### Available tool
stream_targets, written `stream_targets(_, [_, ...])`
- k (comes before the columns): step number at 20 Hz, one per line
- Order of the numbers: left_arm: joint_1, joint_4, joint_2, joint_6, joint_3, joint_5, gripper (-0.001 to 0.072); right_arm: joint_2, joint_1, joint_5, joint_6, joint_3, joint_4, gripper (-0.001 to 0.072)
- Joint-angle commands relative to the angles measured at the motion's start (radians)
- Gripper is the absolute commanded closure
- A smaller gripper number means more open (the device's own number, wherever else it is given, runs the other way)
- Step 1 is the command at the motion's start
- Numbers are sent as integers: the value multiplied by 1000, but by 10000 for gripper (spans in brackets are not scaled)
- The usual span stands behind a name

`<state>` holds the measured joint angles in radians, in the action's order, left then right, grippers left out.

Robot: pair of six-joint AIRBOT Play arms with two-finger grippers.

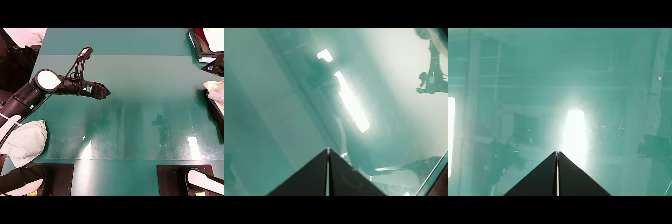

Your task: Fold the shirts.

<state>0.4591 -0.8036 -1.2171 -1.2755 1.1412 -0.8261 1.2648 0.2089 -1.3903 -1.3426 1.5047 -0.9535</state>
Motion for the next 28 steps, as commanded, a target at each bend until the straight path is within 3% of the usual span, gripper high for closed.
stream_targets(1, [0, 0, 0, 0, 1, 0, 684, -1, -3, -2, 0, 0, 1, 692])
stream_targets(12, [0, 18, 0, 0, 1, 2, 684, -1, -3, -66, 0, 0, 1, 692])
stream_targets(15, [-5, 23, 2, -4, 3, 56, 684, -1, -8, -116, 0, 0, 9, 692])
stream_targets(19, [-161, -80, 94, -31, 111, -239, 684, -1, -66, -236, 0, 0, 17, 692])
stream_targets(23, [-328, -565, 274, -180, 125, -521, 682, -2, -233, -264, 1, -1, 15, 692])
stream_targets(24, [-346, -707, 299, -201, 124, -606, 513, -2, -289, -238, 1, -1, 15, 692])
stream_targets(25, [-360, -814, 309, -231, 123, -670, 130, -2, -341, -204, 1, -1, 14, 692])
stream_targets(26, [-374, -887, 311, -268, 116, -713, -5, -2, -398, -160, 1, -1, 8, 692])
stream_targets(28, [-408, -914, 310, -270, 70, -737, 5, -2, -499, -76, 1, -1, 7, 692])
